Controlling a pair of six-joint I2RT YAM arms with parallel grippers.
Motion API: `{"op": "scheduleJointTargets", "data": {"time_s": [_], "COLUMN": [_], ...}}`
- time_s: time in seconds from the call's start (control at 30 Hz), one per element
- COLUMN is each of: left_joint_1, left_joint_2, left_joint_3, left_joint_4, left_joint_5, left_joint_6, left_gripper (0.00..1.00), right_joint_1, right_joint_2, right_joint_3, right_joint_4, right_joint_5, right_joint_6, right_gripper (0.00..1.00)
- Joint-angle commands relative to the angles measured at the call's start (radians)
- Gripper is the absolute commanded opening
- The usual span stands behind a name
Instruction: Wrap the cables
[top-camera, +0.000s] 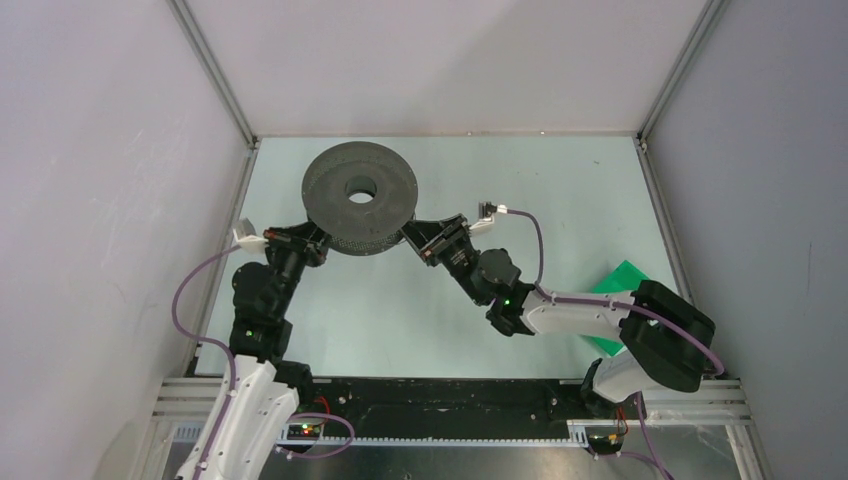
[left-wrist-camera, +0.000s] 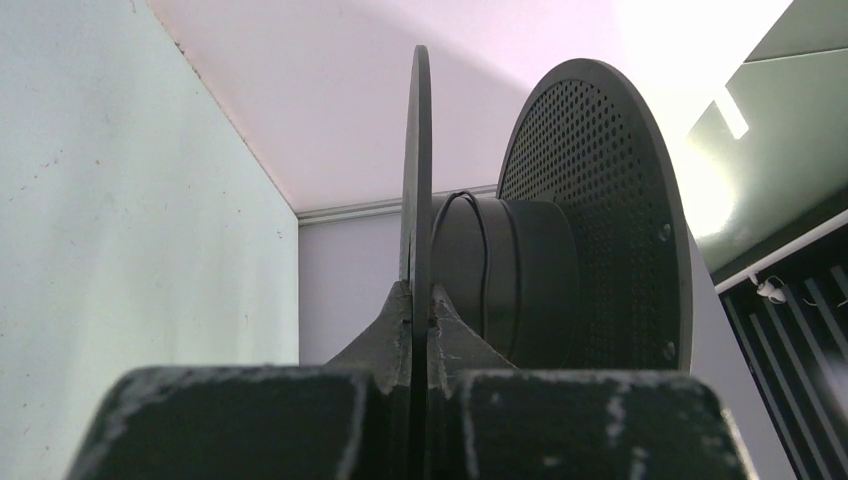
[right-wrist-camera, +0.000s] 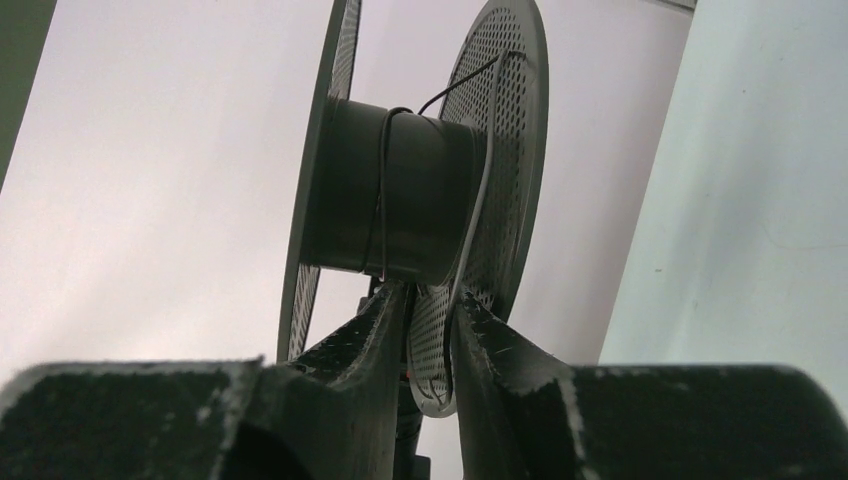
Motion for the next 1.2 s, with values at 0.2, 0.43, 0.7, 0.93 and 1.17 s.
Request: {"op": "scheduleJointTargets", "data": {"time_s": [0.2, 0.43, 0.7, 0.93, 1.17], "left_joint_1": [-0.012, -0.012, -0.012, -0.013, -0.012], "left_joint_2": [-0.037, -0.041, -0.047, -0.046, -0.036], "left_joint_3": [0.037, 0.039, 0.041, 0.041, 0.044], "left_joint_4": [0.192, 0.194, 0.194, 0.193, 0.193], "left_joint_5": [0.038, 0.041, 0.044, 0.044, 0.056], "left_joint_6": [-0.073, -0.063, -0.057, -0.052, -0.038], "left_gripper": [0.00, 0.00, 0.00, 0.00, 0.00], "right_joint_1": [-0.014, -0.036, -0.043, -0.059, -0.128], "right_joint_2": [-0.082, -0.147, -0.182, -0.188, -0.281], "right_joint_3": [-0.063, -0.088, -0.105, -0.145, -0.182], "right_joint_4": [-0.130, -0.212, -0.235, -0.135, -0.086], "right_joint_5": [-0.005, -0.029, -0.026, -0.053, -0.245], "right_joint_6": [-0.031, -0.030, -0.046, -0.086, -0.254], "right_gripper": [0.29, 0.28, 0.27, 0.09, 0.09]}}
